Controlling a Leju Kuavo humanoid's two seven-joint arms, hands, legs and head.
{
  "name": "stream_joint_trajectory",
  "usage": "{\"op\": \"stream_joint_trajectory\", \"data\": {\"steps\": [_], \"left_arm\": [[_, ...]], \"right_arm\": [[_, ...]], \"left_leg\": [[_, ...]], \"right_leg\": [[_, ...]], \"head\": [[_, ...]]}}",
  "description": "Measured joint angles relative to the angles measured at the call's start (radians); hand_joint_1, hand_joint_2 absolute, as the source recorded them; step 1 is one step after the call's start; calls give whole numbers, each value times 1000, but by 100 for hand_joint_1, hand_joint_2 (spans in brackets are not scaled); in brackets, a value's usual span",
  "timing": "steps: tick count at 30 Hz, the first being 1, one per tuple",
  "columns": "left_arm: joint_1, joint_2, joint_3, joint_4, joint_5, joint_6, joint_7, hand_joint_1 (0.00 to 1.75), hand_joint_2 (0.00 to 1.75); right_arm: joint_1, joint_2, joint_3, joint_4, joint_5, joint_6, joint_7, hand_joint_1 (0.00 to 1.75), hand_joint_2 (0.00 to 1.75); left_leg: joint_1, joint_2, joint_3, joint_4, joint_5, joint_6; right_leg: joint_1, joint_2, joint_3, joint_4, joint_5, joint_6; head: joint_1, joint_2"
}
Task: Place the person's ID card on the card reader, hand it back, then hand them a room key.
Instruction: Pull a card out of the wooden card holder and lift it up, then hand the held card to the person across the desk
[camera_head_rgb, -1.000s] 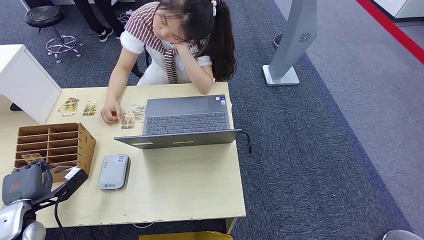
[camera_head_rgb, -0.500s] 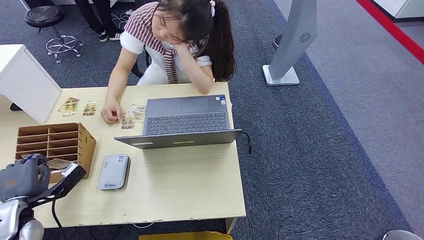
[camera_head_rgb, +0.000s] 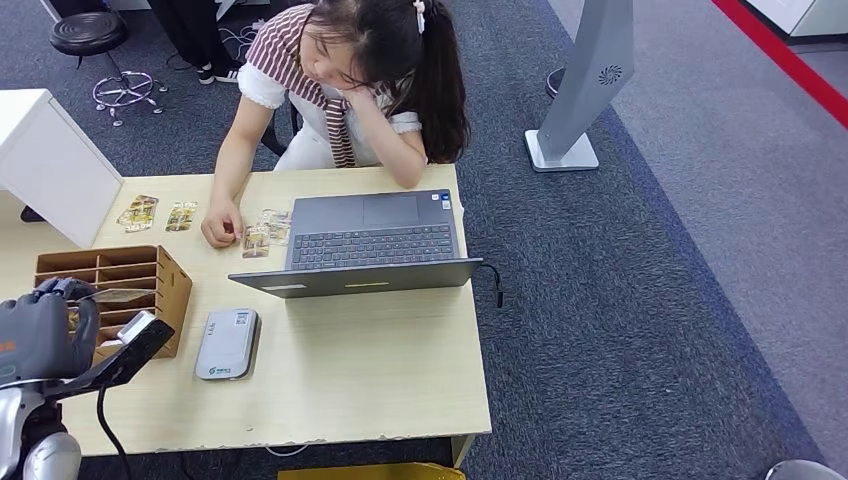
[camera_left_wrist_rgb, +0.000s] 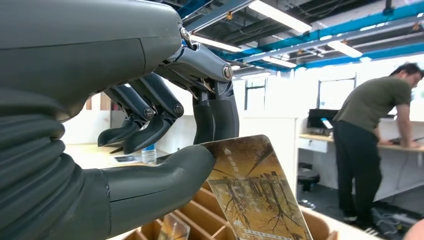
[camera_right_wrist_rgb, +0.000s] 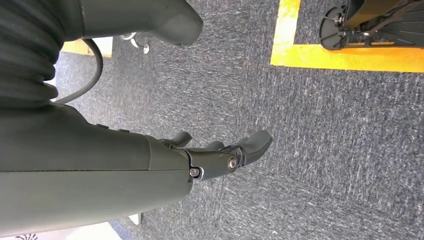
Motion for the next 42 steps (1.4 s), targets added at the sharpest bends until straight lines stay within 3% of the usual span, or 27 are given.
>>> {"op": "stream_joint_trajectory", "data": {"steps": [5,12,19,31,35,42], "left_arm": [[-51,0,-12,-6,-23,34,9,175,175],[-249,0,-21,123,-132,173,14,175,175],[-423,2,-47,279,-206,183,25,175,175],[-535,-1,-75,430,-259,196,51,175,175],[-543,0,-75,447,-264,201,55,2,175],[-543,0,-75,460,-264,211,69,0,175]], "right_arm": [[0,0,-1,0,20,4,4,0,175],[-6,-4,8,0,57,18,-8,0,175],[-14,-5,13,0,61,18,-16,0,175],[-18,-5,14,0,73,17,-10,0,175],[-18,-5,14,0,74,16,-10,0,175],[-18,-5,14,0,71,15,-10,0,175]], "left_leg": [[0,0,0,0,1,-1],[0,0,0,0,3,-2],[0,0,-1,0,4,-2],[0,0,-1,0,4,-2],[0,0,-1,0,4,-2],[0,0,-1,0,4,-2]], "right_leg": [[0,0,0,0,1,0],[0,-1,-1,0,3,-3],[0,0,-1,0,4,-3],[0,0,-2,0,4,-3],[0,0,-2,0,4,-3],[0,0,-2,0,4,-3]], "head": [[0,0],[0,0],[0,0],[0,0],[0,0],[0,0]]}}
